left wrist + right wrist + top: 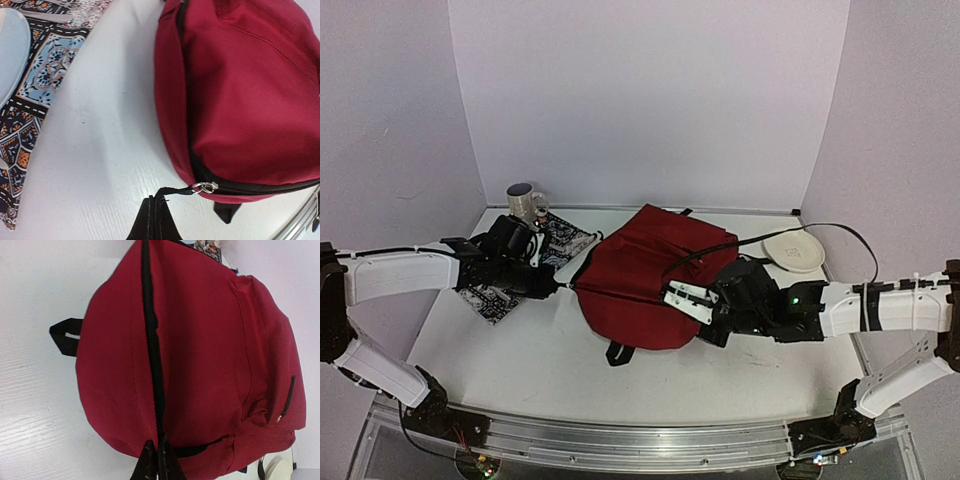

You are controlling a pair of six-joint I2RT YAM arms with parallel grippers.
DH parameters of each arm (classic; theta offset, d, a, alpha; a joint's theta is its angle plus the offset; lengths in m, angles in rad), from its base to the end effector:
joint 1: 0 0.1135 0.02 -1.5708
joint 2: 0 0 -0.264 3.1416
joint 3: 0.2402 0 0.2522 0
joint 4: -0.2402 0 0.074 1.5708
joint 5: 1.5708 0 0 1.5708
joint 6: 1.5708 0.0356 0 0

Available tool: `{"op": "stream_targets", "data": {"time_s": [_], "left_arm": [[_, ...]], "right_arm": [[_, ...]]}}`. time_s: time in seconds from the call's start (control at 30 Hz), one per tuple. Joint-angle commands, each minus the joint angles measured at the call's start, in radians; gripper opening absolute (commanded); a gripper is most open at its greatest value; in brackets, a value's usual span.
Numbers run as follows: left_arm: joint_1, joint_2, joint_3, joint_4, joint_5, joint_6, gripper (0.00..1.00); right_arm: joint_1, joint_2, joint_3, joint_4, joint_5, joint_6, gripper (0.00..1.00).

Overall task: Pack the student bag
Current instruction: Zip the largest pocket of the bag in the student bag, then hold the largest pocket of the student bag.

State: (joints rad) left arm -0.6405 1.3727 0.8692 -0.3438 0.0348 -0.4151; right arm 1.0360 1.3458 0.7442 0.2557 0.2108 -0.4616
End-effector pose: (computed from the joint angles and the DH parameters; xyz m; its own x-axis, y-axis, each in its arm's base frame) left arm 0.2270 -0.1708 0.2246 -0.7982 0.0923 -0.5953 0.3211 0.9013 -0.2908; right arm 0.1590 0.2538 0.2448 0.1753 -0.5586 -0.8107 -0.7404 0.4680 -0.4825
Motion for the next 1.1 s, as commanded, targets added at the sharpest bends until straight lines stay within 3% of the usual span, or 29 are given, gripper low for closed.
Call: {"op": "stream_targets", "data": {"time_s": [0.0, 0.17, 0.27, 0.37, 0.63, 1.07], "left_arm": [[0.024, 0.022, 0.006, -0.013, -0.022, 0.031, 0.00], [-0.121, -0.008, 0.002, 0.061, 0.113, 0.007, 0.00], [-0.188, -0.008, 0.003, 0.125, 0.193, -0.044, 0.00], [-0.240, -0.007, 0.025, 0.184, 0.227, -0.068, 0.00], [-0.310, 0.034, 0.099, 0.223, 0.279, -0.075, 0.00], [-0.379, 0.011, 0.122, 0.255, 0.310, -0.090, 0.00]], "right_arm": [[-0.109, -0.047, -0.023, -0.067, 0.153, 0.087, 0.00], [-0.221, -0.057, -0.015, -0.040, 0.170, 0.139, 0.00], [-0.221, -0.083, 0.000, -0.048, 0.047, 0.156, 0.05], [-0.172, -0.114, -0.009, -0.049, -0.051, 0.149, 0.22], [0.007, -0.072, 0.063, -0.063, -0.060, 0.127, 0.64], [0.059, 0.194, 0.235, 0.047, -0.108, 0.033, 0.63]]}}
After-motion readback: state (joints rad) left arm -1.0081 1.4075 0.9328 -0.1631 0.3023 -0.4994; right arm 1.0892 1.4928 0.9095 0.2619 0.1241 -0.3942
